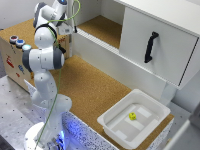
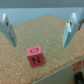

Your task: Place the pink object on top of the drawer

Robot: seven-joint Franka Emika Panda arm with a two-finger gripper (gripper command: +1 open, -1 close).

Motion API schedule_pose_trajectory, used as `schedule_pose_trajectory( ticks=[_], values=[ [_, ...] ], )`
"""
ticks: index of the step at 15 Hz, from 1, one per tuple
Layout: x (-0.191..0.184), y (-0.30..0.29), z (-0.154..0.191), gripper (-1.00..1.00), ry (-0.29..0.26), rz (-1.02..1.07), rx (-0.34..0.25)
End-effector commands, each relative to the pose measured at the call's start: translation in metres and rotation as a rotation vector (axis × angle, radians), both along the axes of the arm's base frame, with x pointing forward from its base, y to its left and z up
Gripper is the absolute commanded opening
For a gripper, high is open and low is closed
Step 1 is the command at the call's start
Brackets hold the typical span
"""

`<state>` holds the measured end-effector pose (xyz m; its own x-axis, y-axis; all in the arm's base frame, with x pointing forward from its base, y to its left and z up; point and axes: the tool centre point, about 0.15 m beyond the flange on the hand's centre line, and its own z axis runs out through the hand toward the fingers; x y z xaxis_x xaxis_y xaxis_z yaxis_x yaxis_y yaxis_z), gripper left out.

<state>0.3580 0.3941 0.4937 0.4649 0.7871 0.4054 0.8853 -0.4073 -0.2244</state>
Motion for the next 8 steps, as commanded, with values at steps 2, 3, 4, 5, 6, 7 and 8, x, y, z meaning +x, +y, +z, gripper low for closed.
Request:
schedule_pose_trajectory(
  ticks=[2,3,4,5,6,7,8],
  values=[
    [-0.011,-0.113,-0.028,1.00,-0.075,-0.281,-0.060],
    [-0.009,-0.129,-0.029,1.00,-0.085,-0.334,-0.074],
    [-0.005,-0.144,-0.030,1.00,-0.098,-0.384,-0.080],
    [-0.001,-0.161,-0.030,1.00,-0.107,-0.446,-0.078],
    [0.005,-0.179,-0.031,1.00,-0.117,-0.508,-0.070],
    [0.013,-0.200,-0.033,1.00,-0.107,-0.578,-0.043],
    [0.022,-0.219,-0.033,1.00,-0.071,-0.657,0.015]
  ],
)
